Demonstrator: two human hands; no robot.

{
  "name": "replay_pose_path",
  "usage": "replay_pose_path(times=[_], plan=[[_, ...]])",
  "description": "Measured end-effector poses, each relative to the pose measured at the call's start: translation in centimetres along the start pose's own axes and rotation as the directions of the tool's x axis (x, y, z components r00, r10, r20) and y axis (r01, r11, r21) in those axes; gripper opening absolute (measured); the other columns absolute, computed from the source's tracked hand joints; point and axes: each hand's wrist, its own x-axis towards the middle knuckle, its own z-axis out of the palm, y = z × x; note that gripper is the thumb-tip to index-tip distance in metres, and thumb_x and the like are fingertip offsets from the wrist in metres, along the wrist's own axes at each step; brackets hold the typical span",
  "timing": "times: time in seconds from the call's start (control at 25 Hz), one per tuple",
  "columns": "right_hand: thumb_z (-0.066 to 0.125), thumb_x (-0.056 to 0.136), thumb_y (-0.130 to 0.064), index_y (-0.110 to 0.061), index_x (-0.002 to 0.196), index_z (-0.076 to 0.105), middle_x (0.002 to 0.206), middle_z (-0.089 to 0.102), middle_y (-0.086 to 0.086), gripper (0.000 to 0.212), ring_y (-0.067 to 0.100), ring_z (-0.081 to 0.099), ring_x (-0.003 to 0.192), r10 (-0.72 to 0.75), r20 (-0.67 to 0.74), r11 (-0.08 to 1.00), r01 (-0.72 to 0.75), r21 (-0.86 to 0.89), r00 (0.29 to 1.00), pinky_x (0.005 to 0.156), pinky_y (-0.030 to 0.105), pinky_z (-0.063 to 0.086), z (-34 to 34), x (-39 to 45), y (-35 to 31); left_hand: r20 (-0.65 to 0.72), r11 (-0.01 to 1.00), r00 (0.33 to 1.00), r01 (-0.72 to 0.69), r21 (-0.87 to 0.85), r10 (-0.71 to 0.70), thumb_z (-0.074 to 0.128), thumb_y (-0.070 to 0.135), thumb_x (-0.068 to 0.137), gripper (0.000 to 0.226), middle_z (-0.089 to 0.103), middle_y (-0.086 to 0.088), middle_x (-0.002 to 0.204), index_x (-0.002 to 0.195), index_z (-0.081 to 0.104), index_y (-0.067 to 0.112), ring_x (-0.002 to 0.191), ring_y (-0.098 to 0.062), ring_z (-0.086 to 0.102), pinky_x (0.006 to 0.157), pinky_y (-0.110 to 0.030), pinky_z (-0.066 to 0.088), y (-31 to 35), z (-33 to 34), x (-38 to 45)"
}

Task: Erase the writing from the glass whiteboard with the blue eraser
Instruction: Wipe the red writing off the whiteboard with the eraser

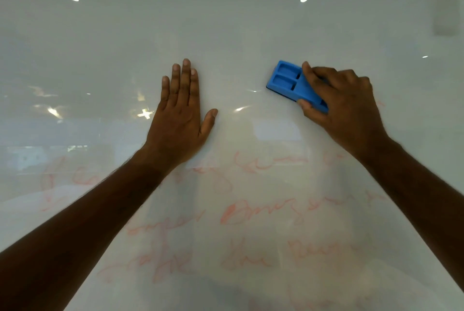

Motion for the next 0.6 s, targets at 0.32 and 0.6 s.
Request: replay_pose_path(times=[0.32,0.6], plan=[[0.045,0.101,-0.047,-0.019,0.157,0.041,0.139,0.058,0.005,0.063,0.033,0.057,0.099,-0.075,-0.022,0.996,0.076,0.051,0.997,0.081,0.049,0.046,0.4,-3.2,-2.5,-0.013,1.000,1.000,0.003,-0.020,-0.003,0.029,0.049,0.114,0.082,0.007,-0.029,0.179,0.170,0.013,-0.008,0.168,-0.044,0.006,0.138,-0.053,0.004,1.9,0.9,1.0],[0.047,0.098,-0.048,-0.019,0.157,0.042,0.139,0.060,0.009,0.066,0.038,0.059,0.101,-0.056,0.030,0.998,0.055,0.012,0.998,0.082,0.051,0.045,-1.1,-4.9,2.6,0.002,1.000,1.000,0.019,-0.015,-0.019,0.027,0.049,0.114,0.081,0.007,-0.028,0.180,0.170,0.012,-0.008,0.169,-0.042,0.006,0.139,-0.053,0.006,2.5,0.9,0.5]])
